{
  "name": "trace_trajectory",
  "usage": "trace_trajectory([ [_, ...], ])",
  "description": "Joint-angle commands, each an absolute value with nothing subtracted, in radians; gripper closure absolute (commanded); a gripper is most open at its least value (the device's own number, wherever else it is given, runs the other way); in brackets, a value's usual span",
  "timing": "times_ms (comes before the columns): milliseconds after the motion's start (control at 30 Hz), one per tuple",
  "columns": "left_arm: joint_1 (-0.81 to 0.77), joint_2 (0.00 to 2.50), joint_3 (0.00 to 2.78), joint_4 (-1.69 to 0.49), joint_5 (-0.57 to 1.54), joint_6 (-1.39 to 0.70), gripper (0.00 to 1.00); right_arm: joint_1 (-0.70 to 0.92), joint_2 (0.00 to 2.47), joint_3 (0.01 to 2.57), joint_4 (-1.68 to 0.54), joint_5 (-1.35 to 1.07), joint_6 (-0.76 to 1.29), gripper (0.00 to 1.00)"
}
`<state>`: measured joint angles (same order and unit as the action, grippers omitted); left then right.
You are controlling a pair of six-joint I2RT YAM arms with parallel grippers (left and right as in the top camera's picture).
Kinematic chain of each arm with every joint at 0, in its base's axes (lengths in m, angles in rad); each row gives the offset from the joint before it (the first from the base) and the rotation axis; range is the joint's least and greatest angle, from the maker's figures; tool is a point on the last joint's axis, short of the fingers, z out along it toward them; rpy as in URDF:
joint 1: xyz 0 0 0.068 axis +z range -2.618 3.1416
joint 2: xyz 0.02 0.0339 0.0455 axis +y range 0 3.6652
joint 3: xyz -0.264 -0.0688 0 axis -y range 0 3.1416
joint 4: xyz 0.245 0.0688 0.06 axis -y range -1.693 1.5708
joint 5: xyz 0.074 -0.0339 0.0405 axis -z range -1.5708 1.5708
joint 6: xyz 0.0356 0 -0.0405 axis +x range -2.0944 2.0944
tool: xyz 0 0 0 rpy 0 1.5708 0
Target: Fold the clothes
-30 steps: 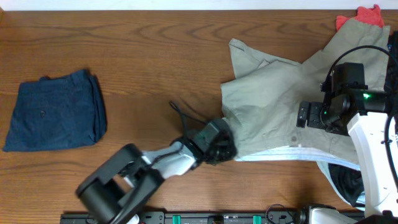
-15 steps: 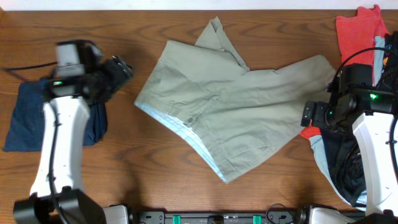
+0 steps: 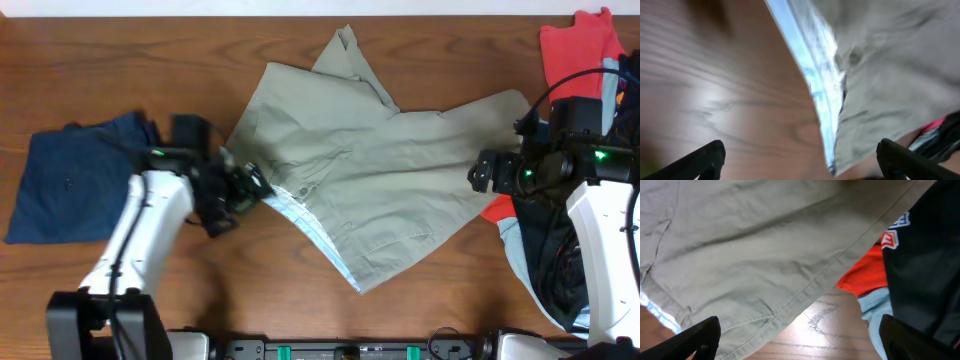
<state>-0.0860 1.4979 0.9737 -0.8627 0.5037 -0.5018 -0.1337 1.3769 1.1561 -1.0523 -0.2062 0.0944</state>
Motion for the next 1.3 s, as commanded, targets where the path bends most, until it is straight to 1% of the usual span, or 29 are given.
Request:
trace_trajectory([
  [0, -0.210, 1.509, 0.865, -0.780, 0.521, -0.611, 0.02, -0.137, 1.378, 1.158, -1.052, -0.236, 0.077, 0.01],
  [100, -0.355, 1.510, 0.763, -0.599, 0.570, -0.730, 0.02, -0.137, 1.378, 1.158, -1.054, -0.236, 0.077, 0.01],
  [267, -0.564, 1.527, 0.684, -0.363, 0.568, -0.936, 0.02, -0.137, 1.378, 1.158, -1.058, -0.236, 0.077, 0.01],
  [467, -0.752, 1.613, 0.674, -0.208, 0.527, -1.139, 0.02, -0.137, 1.378, 1.158, -1.059, -0.236, 0.077, 0.01],
  [500, -0.773, 1.637, 0.674, -0.183, 0.527, -1.164, 0.00, -0.137, 1.378, 1.158, -1.059, -0.236, 0.076, 0.01],
  [533, -0.788, 1.657, 0.674, -0.165, 0.527, -1.175, 0.13, -0.137, 1.378, 1.158, -1.059, -0.236, 0.077, 0.01],
  [567, -0.800, 1.679, 0.674, -0.150, 0.527, -1.177, 0.29, -0.137, 1.378, 1.158, -1.059, -0.236, 0.076, 0.01],
  [633, -0.804, 1.710, 0.674, -0.157, 0.527, -1.160, 0.81, -0.137, 1.378, 1.158, -1.059, -0.235, 0.076, 0.01],
  [667, -0.797, 1.718, 0.674, -0.175, 0.527, -1.135, 0.94, -0.137, 1.378, 1.158, -1.059, -0.233, 0.076, 0.01],
  [733, -0.755, 1.716, 0.674, -0.273, 0.527, -1.068, 0.94, -0.137, 1.378, 1.158, -1.059, -0.223, 0.076, 0.01],
  [833, -0.640, 1.682, 0.674, -0.526, 0.481, -0.938, 0.94, -0.137, 1.378, 1.158, -1.058, -0.206, 0.076, 0.01],
  [933, -0.478, 1.619, 0.674, -0.801, 0.310, -0.804, 0.94, -0.136, 1.378, 1.158, -1.057, -0.210, 0.076, 0.01],
  [1000, -0.342, 1.566, 0.674, -0.929, 0.182, -0.730, 0.94, -0.133, 1.378, 1.157, -1.050, -0.243, 0.068, 0.02],
  [1067, -0.197, 1.513, 0.675, -0.987, 0.119, -0.661, 0.94, -0.120, 1.378, 1.157, -1.035, -0.308, 0.035, 0.03],
  [1133, -0.069, 1.470, 0.675, -0.995, 0.118, -0.611, 0.94, -0.094, 1.380, 1.157, -1.007, -0.365, 0.028, 0.04],
  [1200, 0.057, 1.429, 0.675, -0.985, 0.158, -0.599, 0.94, -0.048, 1.386, 1.157, -0.968, -0.397, 0.028, 0.05],
  [1267, 0.135, 1.409, 0.675, -0.961, 0.227, -0.573, 0.94, 0.008, 1.399, 1.157, -0.924, -0.397, 0.029, 0.04],
])
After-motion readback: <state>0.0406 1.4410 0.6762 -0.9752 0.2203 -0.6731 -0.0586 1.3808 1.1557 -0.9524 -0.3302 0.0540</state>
